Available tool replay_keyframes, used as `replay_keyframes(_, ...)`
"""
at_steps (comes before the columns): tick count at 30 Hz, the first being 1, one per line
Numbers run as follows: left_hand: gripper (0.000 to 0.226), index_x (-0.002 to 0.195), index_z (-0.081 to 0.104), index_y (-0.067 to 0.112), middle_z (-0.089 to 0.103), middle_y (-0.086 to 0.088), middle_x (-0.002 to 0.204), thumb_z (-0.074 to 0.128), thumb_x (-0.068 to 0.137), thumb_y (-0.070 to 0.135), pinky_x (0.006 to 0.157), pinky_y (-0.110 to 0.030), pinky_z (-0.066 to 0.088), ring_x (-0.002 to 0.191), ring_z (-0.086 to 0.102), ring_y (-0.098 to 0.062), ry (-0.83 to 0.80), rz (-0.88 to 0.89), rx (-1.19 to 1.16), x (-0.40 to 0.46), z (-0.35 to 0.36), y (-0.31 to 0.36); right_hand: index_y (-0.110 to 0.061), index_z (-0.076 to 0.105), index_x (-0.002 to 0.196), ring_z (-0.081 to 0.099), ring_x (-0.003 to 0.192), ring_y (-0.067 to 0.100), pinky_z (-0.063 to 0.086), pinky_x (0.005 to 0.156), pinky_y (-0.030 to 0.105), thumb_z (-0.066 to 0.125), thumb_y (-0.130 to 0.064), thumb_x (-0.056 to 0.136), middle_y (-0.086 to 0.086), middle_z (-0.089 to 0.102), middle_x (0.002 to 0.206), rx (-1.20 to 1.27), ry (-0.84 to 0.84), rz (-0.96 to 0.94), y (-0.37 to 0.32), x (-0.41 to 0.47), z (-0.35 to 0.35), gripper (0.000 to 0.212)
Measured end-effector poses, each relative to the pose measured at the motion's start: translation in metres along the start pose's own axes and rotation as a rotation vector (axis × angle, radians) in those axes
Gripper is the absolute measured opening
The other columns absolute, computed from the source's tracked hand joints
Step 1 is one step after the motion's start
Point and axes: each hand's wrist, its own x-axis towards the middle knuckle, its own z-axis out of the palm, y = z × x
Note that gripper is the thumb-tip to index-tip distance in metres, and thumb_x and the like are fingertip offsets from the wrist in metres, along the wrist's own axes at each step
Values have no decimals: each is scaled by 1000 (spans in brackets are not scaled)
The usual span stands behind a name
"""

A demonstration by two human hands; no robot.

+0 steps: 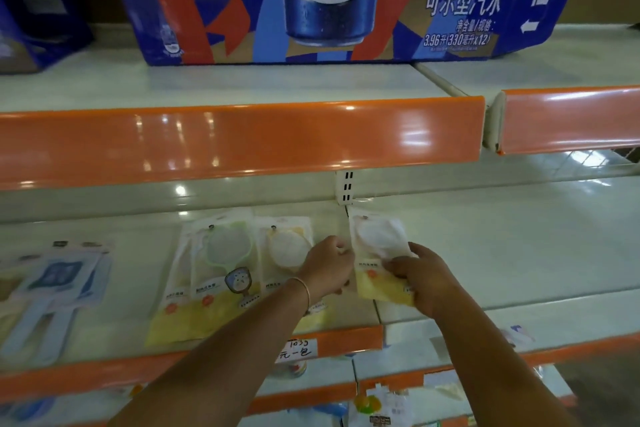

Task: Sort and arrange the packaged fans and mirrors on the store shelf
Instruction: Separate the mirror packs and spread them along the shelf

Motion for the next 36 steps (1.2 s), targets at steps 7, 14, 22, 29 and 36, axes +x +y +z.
replay_keyframes(7,39,133,49,14,61,5,89,44,96,25,57,-20,45,68,56,-4,247,30,173,-15,-41,-22,-17,50,134,71,86,37,59,73,52,76,1,75,20,67,108,-110,-138,-85,6,-7,54,68)
replay_keyframes(14,38,127,53,17,66,2,89,44,90,21,57,-28,56,64,64,-12,415,-37,197,-41,-97,-53,-24,49,133,69,91,36,56,76,60,83,-6,65,16,67,106,-231,-229,-121,20,-9,117,78)
replay_keyframes(22,37,128,53,16,56,-4,118,50,92,23,89,-29,47,106,55,-18,514,8,343,-57,-136,-83,-21,43,137,68,82,30,60,62,40,75,-11,76,9,67,95,-485,-190,-256,23,-19,169,70)
replay_keyframes(29,44,132,48,16,48,-6,126,50,92,34,99,-36,42,119,42,-24,523,-25,502,-59,-161,-107,-30,46,135,34,130,28,33,105,46,61,-51,82,3,39,143,-1089,141,-471,31,-30,192,59)
replay_keyframes(36,64,141,36,19,32,-9,144,57,87,46,105,-40,34,132,30,-33,369,-82,432,-56,-172,-130,-41,39,139,9,144,29,15,115,51,51,-70,78,-1,17,157,-1231,126,-521,46,-45,220,68)
